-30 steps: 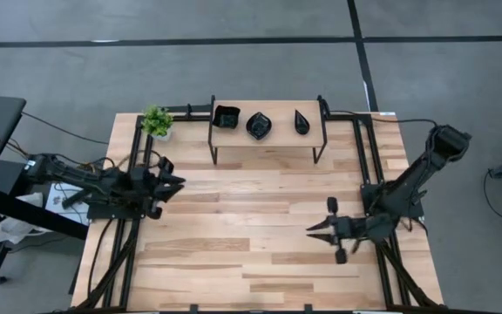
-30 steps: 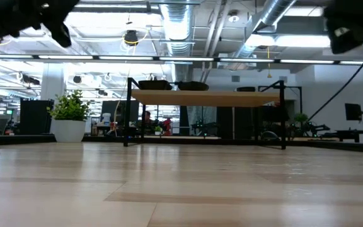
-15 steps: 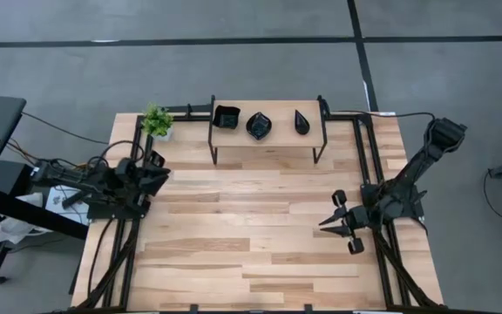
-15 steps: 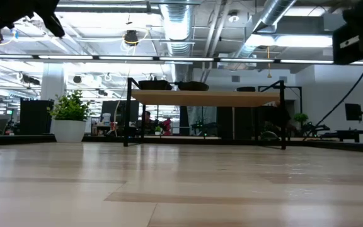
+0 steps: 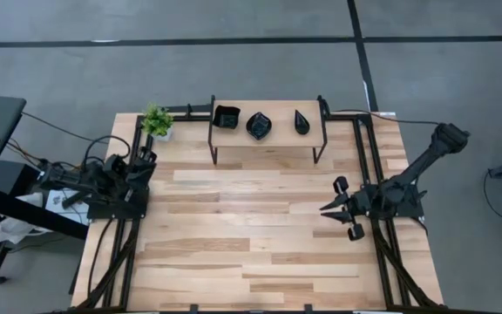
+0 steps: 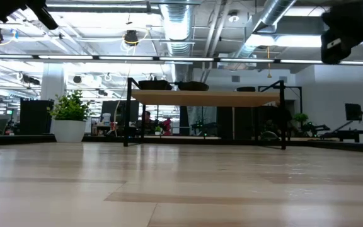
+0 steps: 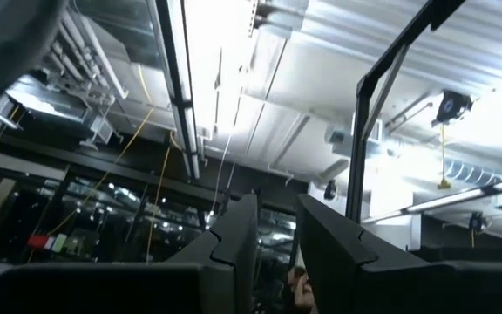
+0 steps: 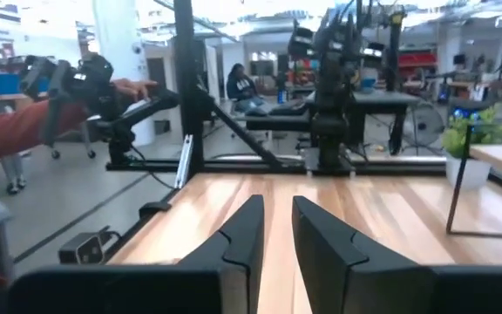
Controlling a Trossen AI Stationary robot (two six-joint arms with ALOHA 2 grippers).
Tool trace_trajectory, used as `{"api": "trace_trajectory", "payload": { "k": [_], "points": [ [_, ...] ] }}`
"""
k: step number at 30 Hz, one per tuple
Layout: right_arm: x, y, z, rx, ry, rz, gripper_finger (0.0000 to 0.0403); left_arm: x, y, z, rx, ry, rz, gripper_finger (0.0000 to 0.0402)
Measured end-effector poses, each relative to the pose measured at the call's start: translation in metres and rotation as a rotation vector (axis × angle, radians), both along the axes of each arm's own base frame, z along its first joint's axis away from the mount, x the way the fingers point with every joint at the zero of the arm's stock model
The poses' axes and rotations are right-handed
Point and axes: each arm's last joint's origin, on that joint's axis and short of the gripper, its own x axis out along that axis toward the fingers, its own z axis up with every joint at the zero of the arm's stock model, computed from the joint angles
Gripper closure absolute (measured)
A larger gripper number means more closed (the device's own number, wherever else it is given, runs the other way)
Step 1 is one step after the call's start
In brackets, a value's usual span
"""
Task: Pick & Place Mini shaped plates
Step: Return to Home Position
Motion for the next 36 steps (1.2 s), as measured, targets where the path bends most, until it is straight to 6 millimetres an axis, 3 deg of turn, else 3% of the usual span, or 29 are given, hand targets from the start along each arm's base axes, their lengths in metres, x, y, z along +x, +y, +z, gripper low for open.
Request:
{"api": "trace_trajectory", "payload": {
  "k": [15,24,36],
  "points": [
    [-0.017,-0.026,-0.013,0.067,0.134,0.007,0.0343,-0.008,0.002,0.005,-0.016,-0.068,-0.002,0.0316],
    [-0.018,-0.028,-0.011,0.008,0.103,-0.003,0.0343,-0.008,0.002,0.004,-0.014,-0.058,-0.001,0.0316],
    [-0.014,-0.026,-0.016,0.02,0.161,-0.005,0.0343,0.0,0.0,-0.008,0.023,0.092,0.001,0.0316]
  ]
}}
